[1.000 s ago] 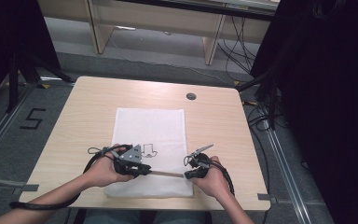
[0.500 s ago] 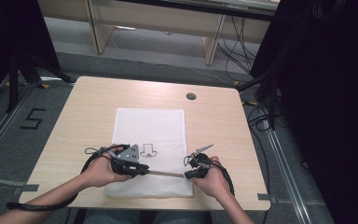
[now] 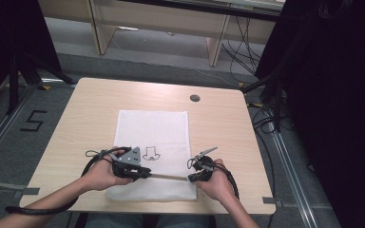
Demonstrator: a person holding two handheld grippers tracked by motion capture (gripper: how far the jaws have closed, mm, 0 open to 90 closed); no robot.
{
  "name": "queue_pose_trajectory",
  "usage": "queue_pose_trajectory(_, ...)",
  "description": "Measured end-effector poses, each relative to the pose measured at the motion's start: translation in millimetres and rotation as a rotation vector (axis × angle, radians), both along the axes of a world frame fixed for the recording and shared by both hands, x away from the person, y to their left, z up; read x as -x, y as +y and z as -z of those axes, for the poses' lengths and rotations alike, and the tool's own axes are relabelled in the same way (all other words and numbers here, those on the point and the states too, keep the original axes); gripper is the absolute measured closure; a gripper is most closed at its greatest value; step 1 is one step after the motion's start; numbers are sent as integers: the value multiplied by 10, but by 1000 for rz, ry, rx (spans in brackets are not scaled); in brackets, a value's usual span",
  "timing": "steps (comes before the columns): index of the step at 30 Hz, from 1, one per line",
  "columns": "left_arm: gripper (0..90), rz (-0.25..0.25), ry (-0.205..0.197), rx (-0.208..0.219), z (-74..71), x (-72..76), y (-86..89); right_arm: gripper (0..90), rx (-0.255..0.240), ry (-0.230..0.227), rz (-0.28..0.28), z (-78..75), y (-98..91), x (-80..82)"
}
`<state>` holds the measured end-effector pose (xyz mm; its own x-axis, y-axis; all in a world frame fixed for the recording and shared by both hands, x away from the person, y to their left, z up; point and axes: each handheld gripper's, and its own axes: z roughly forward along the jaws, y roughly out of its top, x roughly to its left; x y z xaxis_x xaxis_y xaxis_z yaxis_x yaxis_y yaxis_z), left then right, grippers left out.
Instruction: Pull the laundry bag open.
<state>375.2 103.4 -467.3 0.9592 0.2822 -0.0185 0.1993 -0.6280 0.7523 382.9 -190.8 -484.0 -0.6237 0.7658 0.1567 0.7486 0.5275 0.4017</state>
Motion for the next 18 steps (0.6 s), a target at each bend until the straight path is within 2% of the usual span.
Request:
queue_pose_trajectory(4, 821, -10, 6, 8, -5, 2, 34, 900, 1, 0, -1, 0, 1, -2)
queue_pose_trajectory(6, 821, -4, -9, 4, -10, -2, 48, 900, 2, -1, -2, 0, 2, -2)
queue_pose_trajectory(7, 821, -13, 6, 12, -7, 7, 52, 900, 1, 0, -1, 0, 2, -2)
queue_pose_trajectory(18, 821, -11, 6, 17, 2, 9, 61, 900, 1, 0, 2, 0, 1, -3)
